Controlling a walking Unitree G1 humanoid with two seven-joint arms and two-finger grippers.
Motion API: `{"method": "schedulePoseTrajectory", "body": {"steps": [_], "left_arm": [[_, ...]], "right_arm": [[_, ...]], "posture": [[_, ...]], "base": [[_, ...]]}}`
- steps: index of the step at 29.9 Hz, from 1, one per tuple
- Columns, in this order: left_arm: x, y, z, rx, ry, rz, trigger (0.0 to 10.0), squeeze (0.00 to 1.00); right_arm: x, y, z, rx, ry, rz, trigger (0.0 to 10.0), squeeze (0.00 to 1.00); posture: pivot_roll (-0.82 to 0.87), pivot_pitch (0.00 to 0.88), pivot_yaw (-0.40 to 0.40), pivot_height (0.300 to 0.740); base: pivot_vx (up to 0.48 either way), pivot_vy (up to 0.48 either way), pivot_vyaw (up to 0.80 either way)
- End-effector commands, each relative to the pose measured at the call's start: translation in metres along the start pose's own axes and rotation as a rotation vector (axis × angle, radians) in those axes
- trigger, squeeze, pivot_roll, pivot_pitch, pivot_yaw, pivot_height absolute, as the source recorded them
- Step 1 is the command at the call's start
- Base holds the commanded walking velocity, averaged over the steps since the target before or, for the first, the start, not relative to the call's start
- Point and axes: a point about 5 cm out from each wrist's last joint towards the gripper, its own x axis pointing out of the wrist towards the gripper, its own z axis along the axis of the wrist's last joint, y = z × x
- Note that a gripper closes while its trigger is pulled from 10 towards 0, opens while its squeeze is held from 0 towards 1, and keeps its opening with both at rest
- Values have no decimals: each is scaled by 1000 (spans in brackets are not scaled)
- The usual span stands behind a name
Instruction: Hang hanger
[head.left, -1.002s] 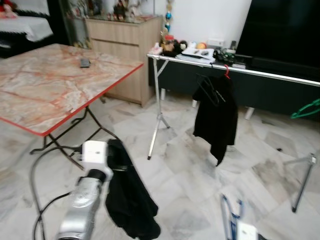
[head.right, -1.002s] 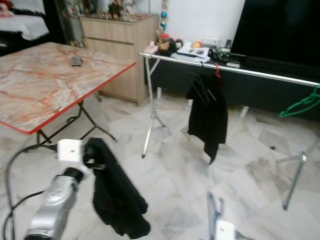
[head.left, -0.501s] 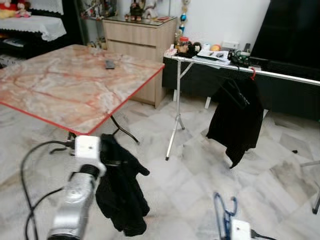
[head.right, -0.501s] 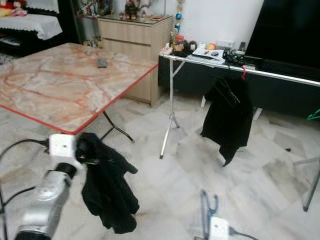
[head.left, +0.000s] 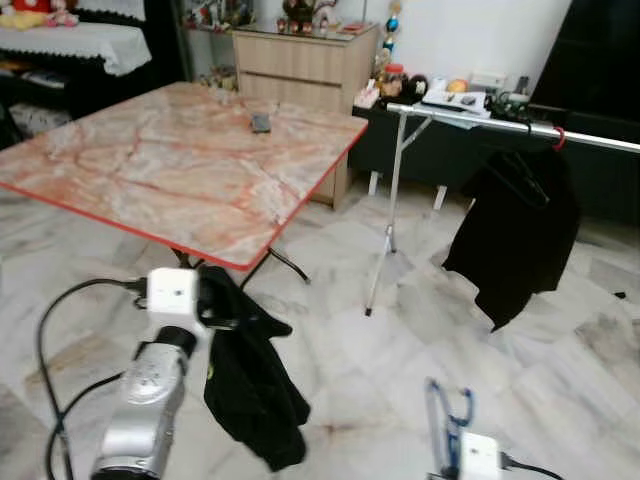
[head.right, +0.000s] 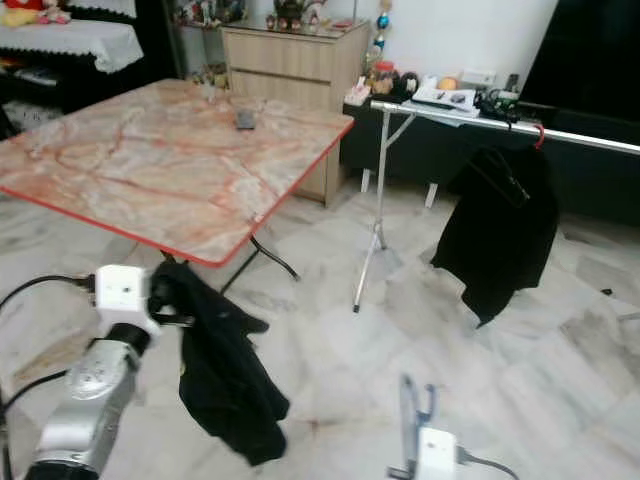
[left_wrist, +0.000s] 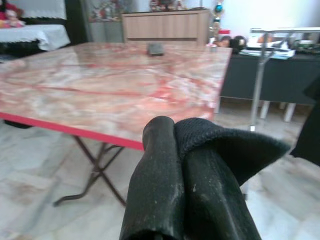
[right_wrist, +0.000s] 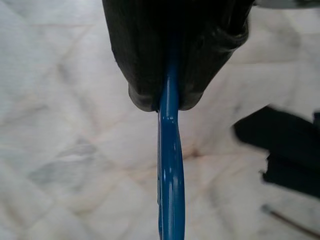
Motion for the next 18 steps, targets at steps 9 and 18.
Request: {"method": "schedulePoseTrajectory", "body": {"steps": [9,18], "left_arm": [[6,-9,12,-3,-45,-27,10000,0],[6,-12,12,-8,-43,-32,10000,0]], "right_arm": [[-1,-12,1,9,-4,-33,10000,0],[0,-12,0,28,3,-40,10000,0]], "posture": [[57,15,2,740],[61,23,2,740]], "base": [[0,480,0],[0,480,-267]]}}
